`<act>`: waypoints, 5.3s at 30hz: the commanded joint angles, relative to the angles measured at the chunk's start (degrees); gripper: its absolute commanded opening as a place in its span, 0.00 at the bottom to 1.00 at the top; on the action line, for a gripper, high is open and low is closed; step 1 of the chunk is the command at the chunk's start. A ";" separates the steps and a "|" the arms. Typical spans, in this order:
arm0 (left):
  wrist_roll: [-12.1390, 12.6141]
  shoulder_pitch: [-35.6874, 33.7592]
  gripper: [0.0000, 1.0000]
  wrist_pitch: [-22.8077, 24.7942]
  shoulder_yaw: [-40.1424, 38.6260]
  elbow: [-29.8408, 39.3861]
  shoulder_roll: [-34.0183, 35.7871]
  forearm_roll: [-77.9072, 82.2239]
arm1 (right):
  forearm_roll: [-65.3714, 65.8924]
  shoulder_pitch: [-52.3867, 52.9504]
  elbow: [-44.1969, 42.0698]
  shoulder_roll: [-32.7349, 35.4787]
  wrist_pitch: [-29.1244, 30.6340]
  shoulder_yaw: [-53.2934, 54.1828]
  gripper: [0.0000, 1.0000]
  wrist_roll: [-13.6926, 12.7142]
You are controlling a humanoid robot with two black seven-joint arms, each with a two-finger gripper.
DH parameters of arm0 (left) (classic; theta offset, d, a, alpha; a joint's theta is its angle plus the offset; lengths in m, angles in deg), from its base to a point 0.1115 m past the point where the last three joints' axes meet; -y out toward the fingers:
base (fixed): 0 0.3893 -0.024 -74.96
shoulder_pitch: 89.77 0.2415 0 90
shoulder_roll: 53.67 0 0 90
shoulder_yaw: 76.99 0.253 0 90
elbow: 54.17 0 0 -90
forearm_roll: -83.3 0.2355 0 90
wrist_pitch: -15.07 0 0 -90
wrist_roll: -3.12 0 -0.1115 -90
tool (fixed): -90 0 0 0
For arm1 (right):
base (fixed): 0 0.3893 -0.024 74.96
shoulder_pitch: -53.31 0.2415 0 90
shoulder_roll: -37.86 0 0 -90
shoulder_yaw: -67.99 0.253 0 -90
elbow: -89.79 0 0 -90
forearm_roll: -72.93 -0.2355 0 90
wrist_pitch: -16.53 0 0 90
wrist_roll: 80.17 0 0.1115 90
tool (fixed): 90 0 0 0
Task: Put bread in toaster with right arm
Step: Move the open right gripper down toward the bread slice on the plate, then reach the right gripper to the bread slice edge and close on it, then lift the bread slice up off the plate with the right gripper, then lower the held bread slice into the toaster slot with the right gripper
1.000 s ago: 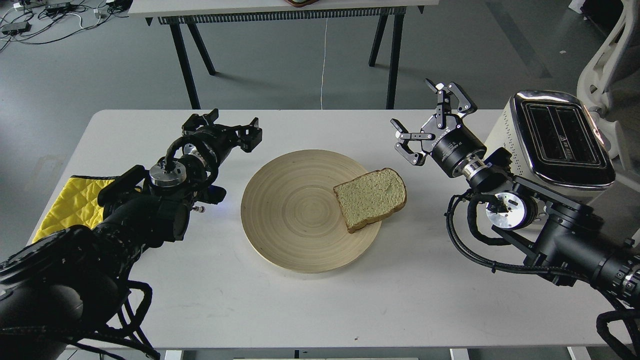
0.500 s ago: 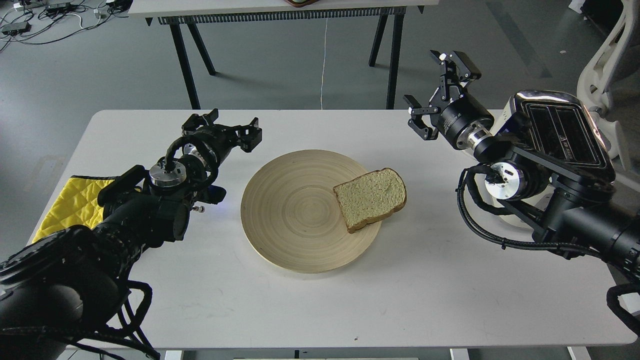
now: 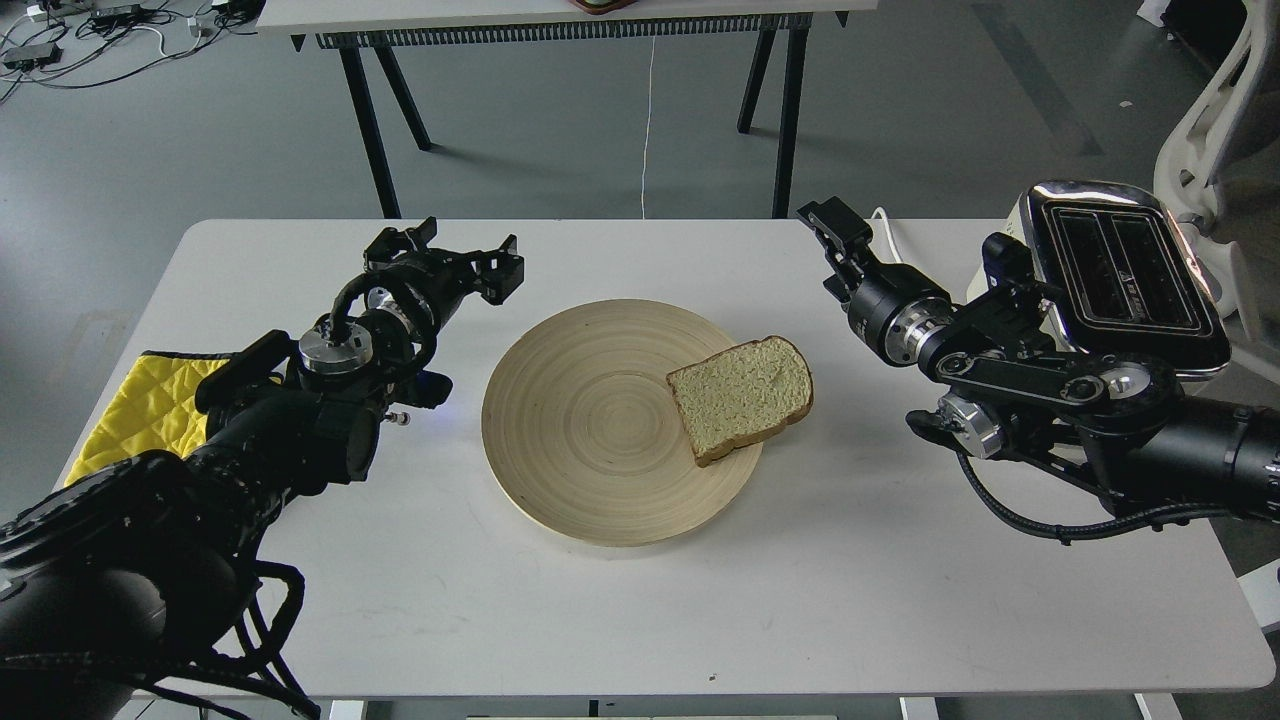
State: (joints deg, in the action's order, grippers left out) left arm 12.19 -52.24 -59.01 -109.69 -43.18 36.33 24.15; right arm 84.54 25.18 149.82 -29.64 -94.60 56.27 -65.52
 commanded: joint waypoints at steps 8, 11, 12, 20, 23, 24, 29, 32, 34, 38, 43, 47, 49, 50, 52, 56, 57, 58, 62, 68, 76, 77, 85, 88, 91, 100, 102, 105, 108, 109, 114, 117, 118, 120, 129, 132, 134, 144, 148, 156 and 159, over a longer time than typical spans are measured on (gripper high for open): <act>-0.01 0.00 1.00 -0.01 0.00 0.00 0.00 0.00 | 0.08 -1.83 -0.09 -0.09 -0.05 -6.91 0.99 0.03; -0.01 0.00 1.00 -0.01 0.00 0.00 0.00 0.00 | 0.08 -2.54 0.00 -0.53 -0.05 -7.00 0.99 0.03; -0.01 0.00 1.00 -0.01 0.00 0.00 0.00 0.00 | 0.08 -2.80 0.08 -0.79 0.04 -7.00 0.98 0.03; -0.01 0.00 1.00 -0.01 0.00 0.00 0.00 0.00 | 3.07 -3.07 2.46 -1.49 -0.05 -7.00 0.89 0.03; -0.01 0.00 1.00 -0.01 0.00 0.00 0.00 0.00 | 3.07 -3.16 2.46 -1.58 -0.05 -7.00 0.87 0.03; -0.01 0.00 1.00 -0.01 0.00 0.00 0.00 0.00 | 3.16 -3.16 2.46 -1.49 -0.05 -7.00 0.86 0.03; -0.01 0.00 1.00 0.08 0.00 0.00 0.00 0.00 | 3.25 -3.24 2.81 -1.49 -0.05 -7.09 0.81 0.03; -0.01 0.00 1.00 -0.01 0.00 0.00 0.00 0.00 | 5.44 -3.33 2.98 -1.49 0.12 -7.09 0.68 0.03; -0.01 0.00 1.00 0.08 0.00 0.00 0.00 0.00 | 6.06 -3.77 3.07 -1.58 0.04 -7.09 0.62 -0.06; 0.08 0.00 1.00 -0.01 0.00 0.00 0.00 0.00 | 6.15 -3.95 2.98 -1.93 0.04 -7.09 0.62 -0.06; -0.01 0.00 1.00 -0.01 0.00 0.00 0.00 0.00 | 6.24 -4.03 3.07 -1.93 0.12 -7.09 0.61 0.03; -0.01 0.00 1.00 -0.01 0.00 0.00 0.00 0.00 | 6.24 -4.03 3.07 -1.93 0.30 -7.09 0.56 0.03; -0.01 0.00 1.00 0.08 0.00 0.00 0.00 0.00 | 6.24 -4.03 3.07 -1.93 0.39 -7.09 0.52 0.03; -0.01 0.00 1.00 -0.01 0.00 0.00 0.00 0.00 | 6.24 -4.03 3.07 -2.02 0.47 -7.09 0.49 0.03; 0.08 0.00 1.00 -0.01 0.00 0.00 0.00 0.00 | 6.32 -4.03 3.07 -2.11 0.48 -7.09 0.39 0.03; -0.01 0.00 1.00 -0.01 0.00 0.00 0.00 0.00 | 6.24 -3.95 3.16 -2.11 0.56 -7.09 0.24 0.03; 0.08 0.00 1.00 -0.01 0.00 0.00 0.00 0.00 | 6.32 -3.95 3.16 -2.11 0.56 -7.09 0.22 0.03; -0.01 0.00 1.00 0.08 0.00 0.00 0.00 0.00 | 6.32 -3.95 3.16 -2.11 0.56 -7.09 0.21 0.03; 0.08 0.00 1.00 -0.01 0.00 0.00 0.00 0.00 | 6.24 -3.77 3.25 -2.02 0.48 -7.00 0.14 -0.06; -0.01 0.00 1.00 -0.01 0.00 0.00 0.00 0.00 | 6.24 -2.89 4.30 -1.23 -0.23 -4.99 0.07 -0.06; -0.01 0.00 1.00 -0.01 0.00 0.00 0.00 0.00 | 6.15 -1.58 4.91 4.21 -0.32 5.64 0.04 -0.15; -0.01 0.00 1.00 -0.01 0.00 0.00 0.00 0.00 | 6.15 -0.79 5.27 5.35 -0.32 6.52 0.04 -0.24; -0.01 0.00 1.00 -0.01 0.00 0.00 0.00 0.00 | 6.32 10.19 11.07 20.37 -1.02 5.57 0.02 -1.82; 0.08 0.00 1.00 -0.01 0.00 0.00 0.00 0.00 | 7.29 14.93 11.51 25.39 -1.02 1.71 0.02 -2.43; -0.01 0.00 1.00 -0.01 0.00 0.00 0.00 0.00 | 10.44 19.68 11.51 29.43 -1.02 -3.56 0.02 -3.14; 0.08 0.00 1.00 -0.01 0.00 0.00 0.00 0.00 | 25.12 23.56 11.69 39.63 -0.40 -10.34 0.02 -5.33; -0.01 0.00 1.00 0.08 0.00 0.00 0.00 0.00 | 27.06 23.48 12.12 40.43 -0.40 -11.65 0.02 -5.42; -0.01 0.00 1.00 -0.01 0.00 0.00 0.00 0.00 | 27.59 23.39 12.39 40.87 -0.40 -14.11 0.02 -5.42; -0.01 0.00 1.00 0.08 0.00 0.00 0.00 0.00 | 27.68 23.04 12.39 40.87 -0.40 -15.52 0.02 -5.34; 0.08 0.00 1.00 -0.01 0.00 0.00 0.00 0.00 | 27.60 22.95 12.48 40.87 -0.40 -16.05 0.02 -5.42; 0.08 0.00 1.00 -0.01 0.00 0.00 0.00 0.00 | 27.59 22.86 14.23 40.87 -0.49 -17.81 0.02 -5.42; -0.01 0.00 1.00 -0.01 0.00 0.00 0.00 0.00 | 27.59 22.77 14.41 40.87 -0.58 -18.16 0.02 -5.42; 0.08 0.00 1.00 -0.01 0.00 0.00 0.00 0.00 | 27.59 22.60 14.50 40.78 -0.58 -18.25 0.02 -5.42; -0.01 0.00 1.00 -0.01 0.00 0.00 0.00 0.00 | 27.59 21.90 14.50 40.69 -0.58 -18.16 0.02 -5.42; 0.08 0.00 1.00 0.08 0.00 0.00 0.00 0.00 | 27.59 20.22 14.41 40.43 -0.75 -18.16 0.02 -5.42; -0.01 0.00 1.00 -0.01 0.00 0.00 0.00 0.00 | 27.59 19.96 14.50 40.43 -0.84 -18.16 0.02 -5.42; 0.08 0.00 1.00 -0.01 0.00 0.00 0.00 0.00 | 27.59 19.70 14.50 40.43 -0.84 -18.16 0.02 -5.42; -0.01 0.00 1.00 -0.01 0.00 0.00 0.00 0.00 | 27.59 17.85 14.50 39.73 -1.02 -18.16 0.02 -5.42; -0.01 0.00 1.00 -0.01 0.00 0.00 0.00 0.00 | 27.59 17.06 14.50 39.20 -1.11 -18.16 0.02 -5.42; 0.08 0.00 1.00 -0.01 0.00 0.00 0.00 0.00 | 27.51 15.30 14.50 37.36 -1.19 -17.99 0.05 -5.34; -0.01 0.00 1.00 -0.01 0.00 0.00 0.00 0.00 | 27.51 14.60 14.50 36.83 -1.63 -17.90 0.20 -5.25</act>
State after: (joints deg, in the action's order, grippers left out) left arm 12.18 -52.24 -58.99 -109.69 -43.18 36.33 24.15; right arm 112.04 40.40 164.34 7.66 -95.88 38.27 -70.86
